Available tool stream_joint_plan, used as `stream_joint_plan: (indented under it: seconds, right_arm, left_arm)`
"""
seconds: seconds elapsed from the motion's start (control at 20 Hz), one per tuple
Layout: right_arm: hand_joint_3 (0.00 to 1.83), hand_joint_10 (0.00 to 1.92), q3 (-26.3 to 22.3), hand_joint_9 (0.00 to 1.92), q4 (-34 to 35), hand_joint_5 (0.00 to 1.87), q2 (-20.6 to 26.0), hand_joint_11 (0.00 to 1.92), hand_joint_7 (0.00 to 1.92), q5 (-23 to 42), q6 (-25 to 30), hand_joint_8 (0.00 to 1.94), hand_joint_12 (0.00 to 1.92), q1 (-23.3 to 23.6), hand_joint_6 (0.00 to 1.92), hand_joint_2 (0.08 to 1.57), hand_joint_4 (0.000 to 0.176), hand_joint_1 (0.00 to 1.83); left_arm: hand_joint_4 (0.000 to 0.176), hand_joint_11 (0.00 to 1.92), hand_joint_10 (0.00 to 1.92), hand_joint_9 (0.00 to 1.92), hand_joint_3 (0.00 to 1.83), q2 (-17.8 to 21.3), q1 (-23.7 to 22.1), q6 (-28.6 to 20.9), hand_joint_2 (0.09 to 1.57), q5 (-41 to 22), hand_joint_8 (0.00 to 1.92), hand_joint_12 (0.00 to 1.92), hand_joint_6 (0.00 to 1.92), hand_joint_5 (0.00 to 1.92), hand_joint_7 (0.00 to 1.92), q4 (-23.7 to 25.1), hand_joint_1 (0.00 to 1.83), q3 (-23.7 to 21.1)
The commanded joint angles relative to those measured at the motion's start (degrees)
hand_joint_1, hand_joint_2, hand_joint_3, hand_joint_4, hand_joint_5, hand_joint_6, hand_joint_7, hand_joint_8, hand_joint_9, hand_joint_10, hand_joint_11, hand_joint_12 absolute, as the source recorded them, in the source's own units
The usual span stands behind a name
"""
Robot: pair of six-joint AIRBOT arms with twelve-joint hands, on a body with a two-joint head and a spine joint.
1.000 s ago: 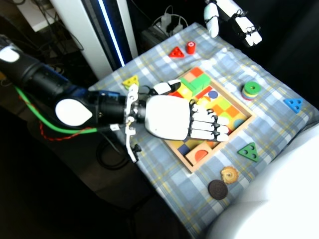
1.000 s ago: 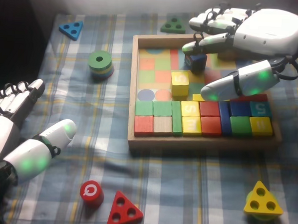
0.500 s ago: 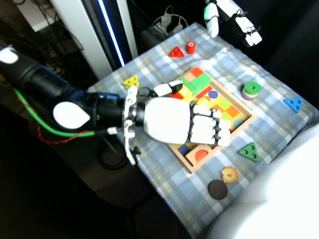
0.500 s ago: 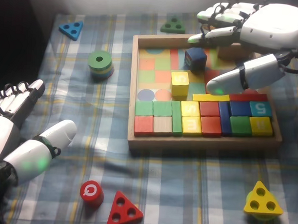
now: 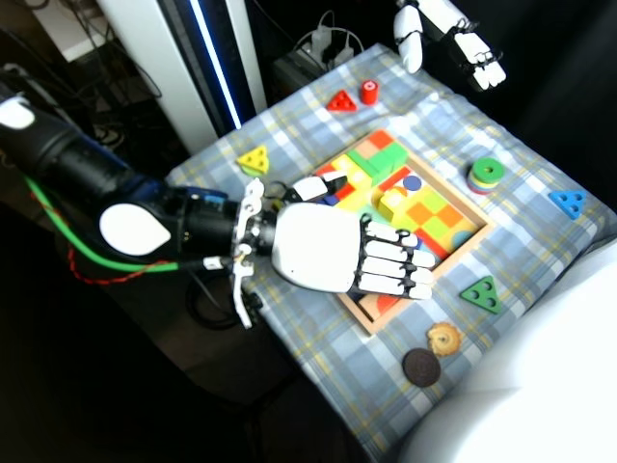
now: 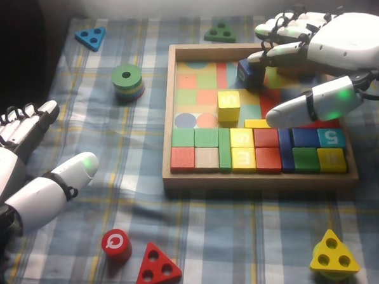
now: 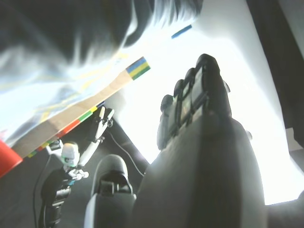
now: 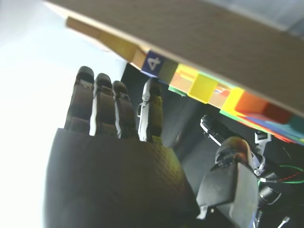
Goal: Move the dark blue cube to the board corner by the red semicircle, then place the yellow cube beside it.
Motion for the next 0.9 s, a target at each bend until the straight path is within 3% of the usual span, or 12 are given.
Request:
stream_joint_plan:
  seconds: [0.0, 0.1, 0.15, 0.3, 0.4, 0.45, 0.5, 0.55, 0.6, 0.7, 0.75, 0.85]
  right_arm:
    - [0.00, 0.00, -0.3, 0.00, 0.5, 0.40, 0.1, 0.00, 0.00, 3.4, 0.2, 0.00, 0.00, 0.5, 0.02, 0.82, 0.046, 0.00]
    - [0.00, 0.00, -1.2, 0.00, -0.5, 0.39, 1.4, 0.00, 0.00, 2.6, 0.2, 0.00, 0.00, 0.5, 0.01, 0.82, 0.092, 0.00]
    - [0.00, 0.00, -2.3, 0.00, -1.0, 0.39, 2.9, 0.00, 0.00, 2.2, 0.2, 0.00, 0.00, 0.5, 0.01, 0.80, 0.117, 0.00]
    - [0.00, 0.00, -4.1, 0.00, -1.4, 0.36, 5.7, 0.00, 0.00, 1.5, 0.2, 0.00, 0.00, 0.5, 0.00, 0.76, 0.150, 0.00]
    - [0.00, 0.00, -4.9, 0.00, -1.6, 0.36, 7.1, 0.00, 0.00, 1.1, 0.2, 0.00, 0.00, 0.5, 0.00, 0.74, 0.174, 0.00]
    - [0.00, 0.00, -5.2, 0.00, -1.6, 0.37, 7.9, 0.00, 0.00, 0.8, 0.2, 0.00, 0.00, 0.5, 0.00, 0.75, 0.176, 0.00]
    - [0.00, 0.00, -5.4, 0.00, -1.6, 0.39, 8.3, 0.00, 0.00, 0.7, 0.2, 0.00, 0.00, 0.5, 0.02, 0.78, 0.143, 0.00]
    - [0.00, 0.00, -5.4, 0.00, -1.6, 0.40, 8.7, 0.00, 0.00, 0.5, 0.2, 0.00, 0.00, 0.5, 0.01, 0.79, 0.130, 0.00]
    - [0.00, 0.00, -5.5, 0.00, -1.6, 0.39, 8.9, 0.00, 0.00, 0.3, 0.1, 0.00, 0.00, 0.5, 0.01, 0.79, 0.143, 0.00]
    - [0.00, 0.00, -5.5, 0.00, -1.6, 0.38, 9.3, 0.00, 0.00, -0.3, -0.3, 0.00, 0.00, 0.5, 0.00, 0.80, 0.147, 0.00]
    - [0.01, 0.00, -5.5, 0.00, -1.6, 0.37, 9.4, 0.00, 0.00, -0.7, -0.7, 0.00, 0.00, 0.5, 0.00, 0.82, 0.160, 0.00]
    - [0.00, 0.00, -5.4, 0.00, -1.6, 0.38, 9.5, 0.00, 0.00, -1.4, -1.1, 0.00, 0.00, 0.5, 0.00, 0.81, 0.157, 0.00]
  left_arm:
    - [0.068, 0.00, 0.00, 0.00, 0.00, -0.3, -0.3, -0.3, 1.12, -6.3, 0.00, 0.00, 0.00, 0.12, 0.06, 2.7, 0.00, 0.1]
    - [0.063, 0.00, 0.01, 0.01, 0.00, -0.3, -0.3, -0.3, 1.12, -6.2, 0.00, 0.00, 0.01, 0.14, 0.07, 2.7, 0.00, 0.1]
    - [0.071, 0.00, 0.00, 0.00, 0.00, -0.3, -0.3, -0.3, 1.11, -6.2, 0.00, 0.00, 0.00, 0.12, 0.06, 2.7, 0.00, 0.1]
    - [0.057, 0.00, 0.00, 0.00, 0.00, -0.3, -0.3, -0.3, 1.13, -6.0, 0.00, 0.00, 0.01, 0.12, 0.06, 2.6, 0.00, 0.1]
    - [0.060, 0.00, 0.00, 0.00, 0.00, -0.2, -0.3, -0.3, 1.12, -5.9, 0.00, 0.00, 0.01, 0.13, 0.06, 2.6, 0.00, 0.1]
    - [0.059, 0.00, 0.00, 0.00, 0.00, -0.2, -0.3, -0.3, 1.12, -5.8, 0.00, 0.00, 0.00, 0.12, 0.05, 2.6, 0.00, 0.1]
    - [0.045, 0.00, 0.00, 0.00, 0.00, -0.2, -0.3, -0.3, 1.13, -5.8, 0.00, 0.00, 0.01, 0.13, 0.05, 2.6, 0.00, 0.1]
    - [0.047, 0.00, 0.00, 0.00, 0.00, -0.3, -0.3, -0.3, 1.12, -5.7, 0.00, 0.00, 0.01, 0.13, 0.05, 2.6, 0.00, 0.1]
    - [0.059, 0.00, 0.00, 0.00, 0.00, -0.3, -0.3, -0.3, 1.12, -5.6, 0.00, 0.00, 0.00, 0.12, 0.05, 2.6, 0.00, 0.1]
    - [0.072, 0.00, 0.00, 0.00, 0.00, -0.2, -0.3, -0.3, 1.12, -5.6, 0.00, 0.00, 0.00, 0.12, 0.06, 2.6, 0.00, 0.1]
    - [0.073, 0.00, 0.00, 0.00, 0.00, -0.2, -0.3, -0.3, 1.12, -5.6, 0.00, 0.00, 0.00, 0.12, 0.06, 2.6, 0.00, 0.1]
    - [0.065, 0.00, 0.00, 0.01, 0.00, -0.2, -0.3, -0.3, 1.12, -5.6, 0.01, 0.00, 0.00, 0.13, 0.07, 2.6, 0.00, 0.1]
